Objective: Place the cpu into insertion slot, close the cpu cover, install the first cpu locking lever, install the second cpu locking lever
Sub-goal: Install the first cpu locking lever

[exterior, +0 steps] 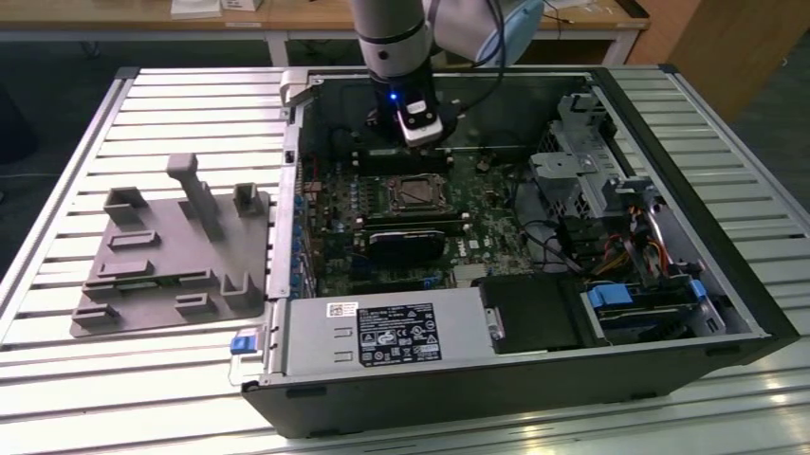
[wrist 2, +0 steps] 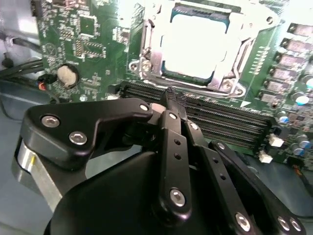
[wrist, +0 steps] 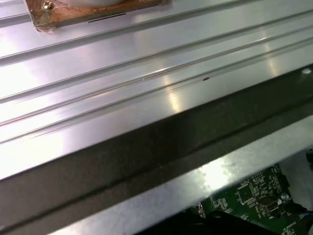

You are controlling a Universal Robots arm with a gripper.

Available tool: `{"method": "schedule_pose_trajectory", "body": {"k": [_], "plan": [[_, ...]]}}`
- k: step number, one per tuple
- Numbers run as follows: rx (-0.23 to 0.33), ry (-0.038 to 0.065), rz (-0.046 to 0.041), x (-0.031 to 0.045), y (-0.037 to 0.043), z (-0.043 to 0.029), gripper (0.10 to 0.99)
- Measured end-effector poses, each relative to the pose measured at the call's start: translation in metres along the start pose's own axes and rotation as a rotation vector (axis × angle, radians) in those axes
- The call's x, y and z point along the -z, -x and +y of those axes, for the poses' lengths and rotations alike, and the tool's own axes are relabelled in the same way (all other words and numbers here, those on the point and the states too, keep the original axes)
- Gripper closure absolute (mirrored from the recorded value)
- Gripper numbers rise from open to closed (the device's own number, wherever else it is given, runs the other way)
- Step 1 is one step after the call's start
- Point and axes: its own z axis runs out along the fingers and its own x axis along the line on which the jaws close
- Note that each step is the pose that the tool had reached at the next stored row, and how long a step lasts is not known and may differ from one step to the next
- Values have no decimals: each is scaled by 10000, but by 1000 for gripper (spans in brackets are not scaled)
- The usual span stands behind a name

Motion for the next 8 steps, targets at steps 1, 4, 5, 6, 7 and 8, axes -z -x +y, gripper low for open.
{"method": "schedule_pose_trajectory", "body": {"k": [1, 4, 5, 6, 7, 8], "plan": [[6, -77, 65, 0, 4, -2, 984], [26, -299, 235, 0, 18, -18, 984], [31, -345, 245, 1, 23, -29, 984], [39, -386, 238, 1, 28, -41, 984], [46, -430, 227, 0, 32, -50, 984], [53, -476, 214, 1, 36, -60, 984]]}}
